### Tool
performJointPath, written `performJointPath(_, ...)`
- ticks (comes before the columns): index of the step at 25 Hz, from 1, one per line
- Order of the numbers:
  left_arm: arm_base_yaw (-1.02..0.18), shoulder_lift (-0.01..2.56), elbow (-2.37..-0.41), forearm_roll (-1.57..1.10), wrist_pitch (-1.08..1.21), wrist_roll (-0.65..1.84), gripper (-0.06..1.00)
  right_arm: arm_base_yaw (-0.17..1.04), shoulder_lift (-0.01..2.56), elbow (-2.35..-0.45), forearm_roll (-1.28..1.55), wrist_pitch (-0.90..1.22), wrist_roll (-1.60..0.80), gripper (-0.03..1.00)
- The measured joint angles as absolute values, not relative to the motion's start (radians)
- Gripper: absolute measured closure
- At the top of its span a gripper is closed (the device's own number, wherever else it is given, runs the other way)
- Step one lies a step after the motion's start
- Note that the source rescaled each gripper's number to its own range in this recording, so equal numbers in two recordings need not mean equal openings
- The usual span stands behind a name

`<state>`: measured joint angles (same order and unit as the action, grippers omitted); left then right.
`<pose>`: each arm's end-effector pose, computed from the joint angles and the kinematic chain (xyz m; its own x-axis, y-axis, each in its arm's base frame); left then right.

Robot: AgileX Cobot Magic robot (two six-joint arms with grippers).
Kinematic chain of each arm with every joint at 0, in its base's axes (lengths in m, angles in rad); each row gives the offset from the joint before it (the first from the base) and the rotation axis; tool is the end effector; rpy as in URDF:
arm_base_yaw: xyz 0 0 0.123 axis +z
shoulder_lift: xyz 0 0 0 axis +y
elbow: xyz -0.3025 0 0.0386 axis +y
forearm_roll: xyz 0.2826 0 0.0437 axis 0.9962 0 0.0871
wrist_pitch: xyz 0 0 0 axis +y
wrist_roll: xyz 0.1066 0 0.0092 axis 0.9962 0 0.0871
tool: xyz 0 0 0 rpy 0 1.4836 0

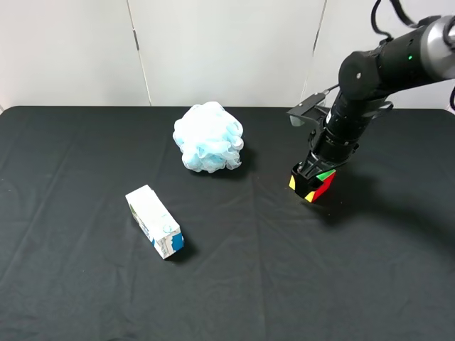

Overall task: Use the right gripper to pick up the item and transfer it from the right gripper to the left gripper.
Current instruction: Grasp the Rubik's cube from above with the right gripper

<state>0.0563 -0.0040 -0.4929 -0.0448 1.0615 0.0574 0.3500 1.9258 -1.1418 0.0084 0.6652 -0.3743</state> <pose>0.0201 -0.0031 0.2843 -0.4588 0.0097 -0.8885 -0.0052 0.9999 0.0136 0.3703 0.1358 0.1199 -0.7339 -0.6506 -0.1953 -0.6512 0.7556 -0.0698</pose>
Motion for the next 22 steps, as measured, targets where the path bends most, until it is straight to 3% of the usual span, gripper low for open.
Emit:
performJointPath(19, 0.056, -0.004, -0.493, -0.045, 1.061, 0.057, 0.03, 0.350, 1.949, -1.142, 0.022, 0.627, -0.352, -0.03)
performJointPath(20, 0.056, -0.004, -0.493, -0.045, 1.061, 0.057, 0.03, 0.350, 1.949, -1.142, 0.023, 0.627, -0.352, 0.00)
performJointPath(22, 0.056, -0.004, -0.493, -0.045, 1.061, 0.057, 0.03, 0.350, 1.949, -1.142, 0.023, 0.626, -0.352, 0.30)
